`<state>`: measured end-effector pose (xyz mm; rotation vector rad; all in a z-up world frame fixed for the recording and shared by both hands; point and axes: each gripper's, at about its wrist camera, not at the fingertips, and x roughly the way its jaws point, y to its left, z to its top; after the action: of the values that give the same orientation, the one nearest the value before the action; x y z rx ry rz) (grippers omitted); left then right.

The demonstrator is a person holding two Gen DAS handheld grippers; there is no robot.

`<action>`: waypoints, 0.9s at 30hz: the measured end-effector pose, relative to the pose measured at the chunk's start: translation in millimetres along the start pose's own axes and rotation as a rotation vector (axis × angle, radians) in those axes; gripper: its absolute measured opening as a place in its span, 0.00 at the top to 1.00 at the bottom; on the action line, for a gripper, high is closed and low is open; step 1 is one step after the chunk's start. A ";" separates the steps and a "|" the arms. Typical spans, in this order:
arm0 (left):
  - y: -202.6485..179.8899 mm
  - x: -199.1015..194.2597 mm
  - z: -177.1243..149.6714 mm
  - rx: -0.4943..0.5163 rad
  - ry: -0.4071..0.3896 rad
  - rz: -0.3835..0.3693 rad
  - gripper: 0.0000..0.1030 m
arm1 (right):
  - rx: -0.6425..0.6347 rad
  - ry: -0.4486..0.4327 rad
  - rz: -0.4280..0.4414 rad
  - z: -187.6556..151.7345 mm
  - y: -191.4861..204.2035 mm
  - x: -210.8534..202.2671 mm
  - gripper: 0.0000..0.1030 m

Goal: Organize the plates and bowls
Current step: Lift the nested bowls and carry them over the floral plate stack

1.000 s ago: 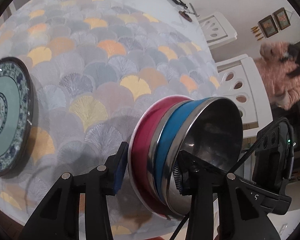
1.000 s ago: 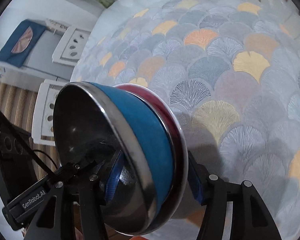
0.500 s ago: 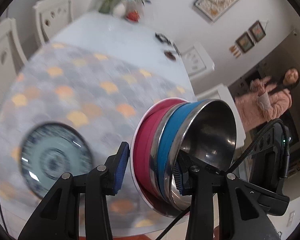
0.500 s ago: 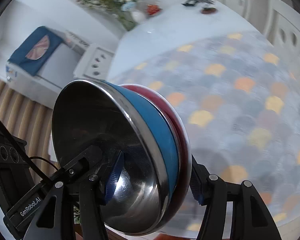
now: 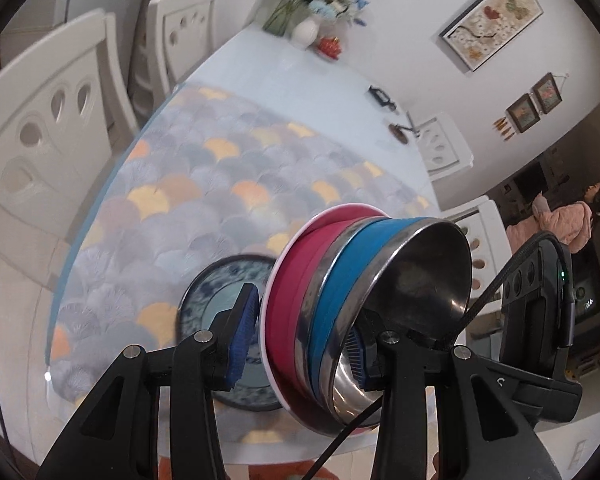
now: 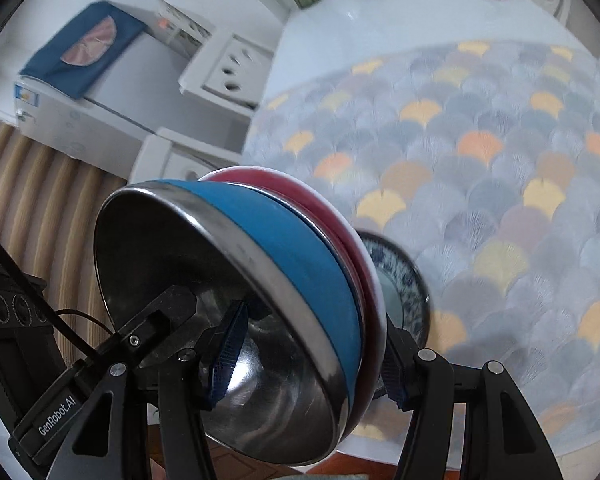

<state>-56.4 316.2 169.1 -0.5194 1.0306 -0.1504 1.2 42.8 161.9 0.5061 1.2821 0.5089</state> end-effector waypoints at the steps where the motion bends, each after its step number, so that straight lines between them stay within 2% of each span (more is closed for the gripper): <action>1: 6.5 3.6 -2.4 -0.004 0.015 -0.004 0.65 | 0.007 0.010 -0.010 -0.2 -0.2 5.9 0.43; 11: 35.8 42.3 -16.5 -0.013 0.144 -0.016 0.65 | 0.065 0.108 -0.102 -5.1 -29.4 48.2 0.43; 21: 47.7 52.5 -10.4 -0.023 0.155 -0.007 0.65 | 0.062 0.137 -0.124 0.4 -32.1 62.5 0.43; 27: 61.6 54.1 -4.8 -0.055 0.158 -0.009 0.65 | 0.076 0.143 -0.091 1.7 -36.5 62.6 0.43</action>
<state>-39.9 348.7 95.6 -0.5692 1.1894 -0.1734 18.6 52.5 92.2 0.4790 1.4589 0.4267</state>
